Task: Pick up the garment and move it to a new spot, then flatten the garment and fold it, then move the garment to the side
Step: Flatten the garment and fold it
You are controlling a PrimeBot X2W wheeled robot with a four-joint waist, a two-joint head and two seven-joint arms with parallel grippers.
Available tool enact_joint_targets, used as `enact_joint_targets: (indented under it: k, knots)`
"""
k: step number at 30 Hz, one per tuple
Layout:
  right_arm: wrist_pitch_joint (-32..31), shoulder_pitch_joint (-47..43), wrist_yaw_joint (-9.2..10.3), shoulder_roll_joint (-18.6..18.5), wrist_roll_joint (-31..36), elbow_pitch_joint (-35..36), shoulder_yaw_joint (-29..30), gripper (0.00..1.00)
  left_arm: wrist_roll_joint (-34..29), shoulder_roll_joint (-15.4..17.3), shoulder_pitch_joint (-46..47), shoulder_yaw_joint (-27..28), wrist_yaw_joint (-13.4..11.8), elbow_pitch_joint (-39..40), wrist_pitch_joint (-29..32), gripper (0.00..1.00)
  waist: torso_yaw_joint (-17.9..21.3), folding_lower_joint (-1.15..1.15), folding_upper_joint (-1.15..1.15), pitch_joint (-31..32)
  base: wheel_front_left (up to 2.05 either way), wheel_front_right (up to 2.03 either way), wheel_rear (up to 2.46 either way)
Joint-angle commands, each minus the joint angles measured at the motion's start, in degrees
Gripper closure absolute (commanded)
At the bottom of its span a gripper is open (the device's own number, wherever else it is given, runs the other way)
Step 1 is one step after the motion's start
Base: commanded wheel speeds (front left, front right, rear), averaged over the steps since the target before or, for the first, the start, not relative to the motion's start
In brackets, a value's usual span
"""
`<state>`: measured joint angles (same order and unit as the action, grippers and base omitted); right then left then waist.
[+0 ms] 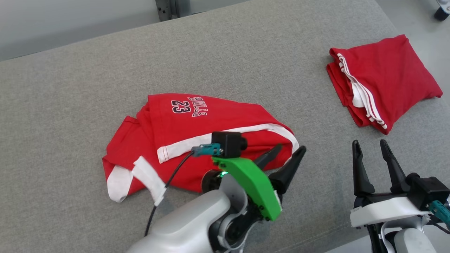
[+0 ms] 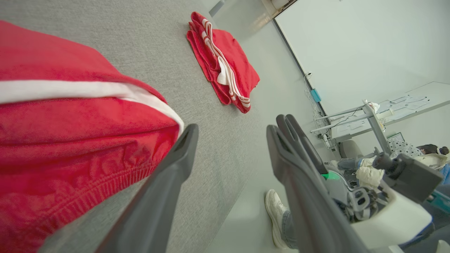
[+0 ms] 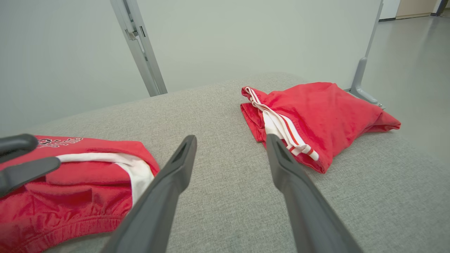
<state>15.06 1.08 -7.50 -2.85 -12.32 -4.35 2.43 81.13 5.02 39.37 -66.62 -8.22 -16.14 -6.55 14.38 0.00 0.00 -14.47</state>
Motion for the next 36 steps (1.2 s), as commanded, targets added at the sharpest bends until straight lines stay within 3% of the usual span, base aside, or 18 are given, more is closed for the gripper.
enact_joint_targets:
  k: [1, 6, 9, 13, 16, 20, 28, 36]
  knots:
    - [0.1, -1.0, 0.02, -0.1, 0.5, 0.1, 0.5, 0.0, -1.8, 2.5, -1.6, -0.3, 0.4, 1.0, -1.3, 0.0, -1.5, 0.0, 0.0, 1.7, 0.0, 0.0, 0.0]
    - [0.1, -2.8, 0.02, -0.1, 2.3, 0.8, 2.2, 0.0, -6.8, 10.0, -6.3, 3.1, -3.0, 6.3, -7.7, 0.0, -3.9, 0.0, 0.0, 4.6, 0.0, 0.0, 0.0]
    - [0.1, -4.1, 0.02, -0.1, 3.8, 1.4, 3.1, 0.0, -11.5, 12.6, -9.9, 7.1, -5.6, 8.8, -8.6, 0.0, -5.6, 0.0, 0.0, 6.3, 0.0, 0.0, 0.0]
    - [0.1, -5.6, 0.02, -0.1, 5.3, 1.9, 4.0, 0.0, -22.3, 13.1, -16.9, 17.0, -8.3, 11.9, -8.6, 0.0, -7.8, 0.0, 0.0, 8.7, 0.0, 0.0, 0.0]
    - [0.1, -6.5, 0.02, -0.1, 6.3, 2.3, 4.0, 0.0, -29.4, 11.8, -22.7, 23.6, -9.2, 13.9, -8.6, 0.0, -8.8, 0.0, 0.0, 10.3, 0.0, 0.0, 0.0]
    - [0.1, -7.7, 0.02, -0.2, 7.2, 2.6, 3.8, 0.0, -36.1, 10.0, -30.0, 31.2, -7.9, 15.8, -8.6, 0.0, -9.4, 0.0, 0.0, 12.4, 0.0, 0.0, 0.0]
    - [0.1, -10.1, 0.02, -0.1, 8.1, 3.7, 5.2, 0.0, -49.8, 9.4, -42.0, 44.0, -6.1, 16.7, -8.6, 0.0, -11.2, 0.0, 0.0, 14.0, 0.0, 0.0, 0.0]
    - [0.1, -10.7, 0.02, -0.1, 8.8, 3.7, 6.6, 0.0, -60.8, 6.3, -47.8, 55.4, -1.4, 17.6, -8.6, 0.0, -13.0, 0.0, 0.0, 14.6, 0.0, 0.0, 0.0]
